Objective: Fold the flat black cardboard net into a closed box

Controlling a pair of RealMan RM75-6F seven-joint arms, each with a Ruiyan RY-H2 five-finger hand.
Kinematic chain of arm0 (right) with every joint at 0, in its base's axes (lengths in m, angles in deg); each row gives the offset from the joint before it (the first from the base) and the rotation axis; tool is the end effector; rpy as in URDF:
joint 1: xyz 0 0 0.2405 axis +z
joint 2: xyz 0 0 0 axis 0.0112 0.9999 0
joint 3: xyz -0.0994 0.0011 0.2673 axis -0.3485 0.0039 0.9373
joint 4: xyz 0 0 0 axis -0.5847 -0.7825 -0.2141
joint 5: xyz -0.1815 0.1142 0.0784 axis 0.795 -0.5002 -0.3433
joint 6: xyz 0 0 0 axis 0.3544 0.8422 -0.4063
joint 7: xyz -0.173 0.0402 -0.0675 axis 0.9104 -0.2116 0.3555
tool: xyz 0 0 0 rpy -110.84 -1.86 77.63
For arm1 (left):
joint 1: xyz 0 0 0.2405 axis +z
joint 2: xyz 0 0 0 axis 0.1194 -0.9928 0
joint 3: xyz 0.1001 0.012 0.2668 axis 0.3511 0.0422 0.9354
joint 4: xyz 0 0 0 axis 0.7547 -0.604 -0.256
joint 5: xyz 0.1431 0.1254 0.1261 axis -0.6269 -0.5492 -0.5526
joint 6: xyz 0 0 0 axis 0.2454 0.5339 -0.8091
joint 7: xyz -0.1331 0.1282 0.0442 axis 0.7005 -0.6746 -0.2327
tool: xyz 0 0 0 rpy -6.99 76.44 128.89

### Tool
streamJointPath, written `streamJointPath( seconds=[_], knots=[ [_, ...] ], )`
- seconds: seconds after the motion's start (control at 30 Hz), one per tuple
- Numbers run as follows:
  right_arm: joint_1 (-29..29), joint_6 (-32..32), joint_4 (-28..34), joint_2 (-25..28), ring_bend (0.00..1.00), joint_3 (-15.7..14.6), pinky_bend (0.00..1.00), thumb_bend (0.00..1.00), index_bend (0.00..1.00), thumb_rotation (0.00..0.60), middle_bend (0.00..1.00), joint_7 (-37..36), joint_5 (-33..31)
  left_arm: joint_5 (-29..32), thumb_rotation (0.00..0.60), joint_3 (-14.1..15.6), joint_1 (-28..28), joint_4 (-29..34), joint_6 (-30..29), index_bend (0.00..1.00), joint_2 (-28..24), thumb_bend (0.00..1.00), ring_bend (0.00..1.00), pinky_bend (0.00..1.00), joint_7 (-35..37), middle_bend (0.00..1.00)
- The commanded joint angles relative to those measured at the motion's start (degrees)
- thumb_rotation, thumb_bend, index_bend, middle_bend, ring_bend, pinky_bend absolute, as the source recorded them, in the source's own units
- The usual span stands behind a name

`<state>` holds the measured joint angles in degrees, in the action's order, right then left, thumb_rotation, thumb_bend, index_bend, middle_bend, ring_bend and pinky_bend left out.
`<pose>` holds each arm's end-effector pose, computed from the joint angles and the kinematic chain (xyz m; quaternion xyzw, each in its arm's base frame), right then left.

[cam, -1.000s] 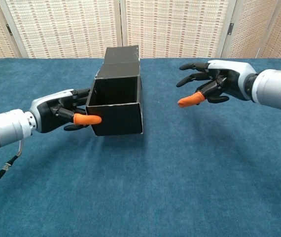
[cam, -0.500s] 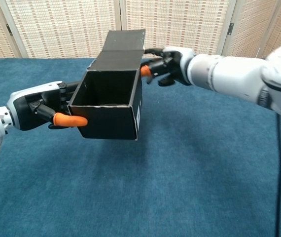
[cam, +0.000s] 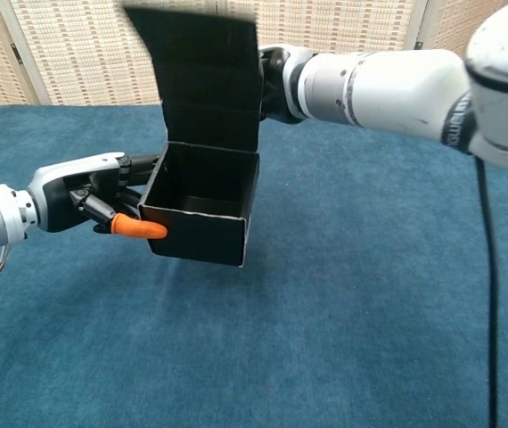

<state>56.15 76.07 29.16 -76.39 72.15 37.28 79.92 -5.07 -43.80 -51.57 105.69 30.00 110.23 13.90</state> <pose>0.0062 -0.4603 -0.0819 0.4321 -0.7581 0.4862 0.0464 -0.2002 0.4018 -0.0662 -0.5525 -0.6824 -0.4720 0.0797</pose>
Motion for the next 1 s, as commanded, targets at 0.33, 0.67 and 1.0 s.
streamJointPath(
  seconds=[0.33,0.67,1.0],
  knots=[
    [4.25,7.59,8.85,5.49,0.65,-13.97,1.0,0.0,0.06,0.6,0.33,20.51,3.02,7.34,0.6,-2.15,-0.01,0.72,8.57,0.48,0.47,0.25,0.7,0.95,-7.13,0.5],
    [7.59,15.83,7.47,1.09,0.66,-17.13,1.0,0.0,0.07,0.6,0.33,31.78,-0.82,12.95,0.6,-4.7,0.41,2.09,13.49,0.24,0.31,0.25,0.72,0.96,-15.32,0.26],
    [7.82,18.77,6.62,-1.42,0.66,-18.01,1.0,0.0,0.07,0.6,0.33,36.0,-1.15,13.01,0.6,-4.81,1.45,2.33,14.23,0.05,-0.7,0.23,0.69,0.96,-22.96,0.11]
  ],
)
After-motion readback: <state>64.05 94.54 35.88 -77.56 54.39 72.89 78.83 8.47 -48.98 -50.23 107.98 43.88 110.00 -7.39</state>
